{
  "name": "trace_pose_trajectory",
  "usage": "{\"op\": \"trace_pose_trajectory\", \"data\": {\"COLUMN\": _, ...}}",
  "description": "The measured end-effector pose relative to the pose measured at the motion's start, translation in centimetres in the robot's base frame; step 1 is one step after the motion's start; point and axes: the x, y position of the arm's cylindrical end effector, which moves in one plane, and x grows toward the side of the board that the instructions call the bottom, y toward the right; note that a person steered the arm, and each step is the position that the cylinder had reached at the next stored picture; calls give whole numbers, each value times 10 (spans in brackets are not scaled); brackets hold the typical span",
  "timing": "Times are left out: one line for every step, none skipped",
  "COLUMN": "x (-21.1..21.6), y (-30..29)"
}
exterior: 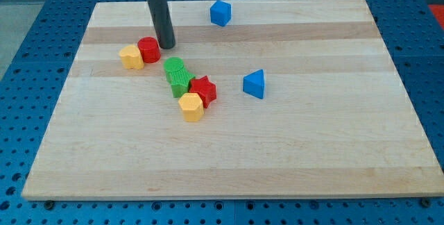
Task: Touch the bottom of green circle
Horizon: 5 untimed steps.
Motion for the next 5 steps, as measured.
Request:
{"op": "trace_pose_trajectory", "data": {"x": 5, "y": 26}}
{"op": "trace_pose_trajectory", "data": {"x": 21, "y": 26}}
{"op": "trace_pose_trajectory", "data": {"x": 51, "y": 16}}
{"op": "trace_pose_trajectory", "data": {"x": 60, "y": -7}}
{"op": "trace_pose_trajectory", "data": {"x": 60, "y": -40}}
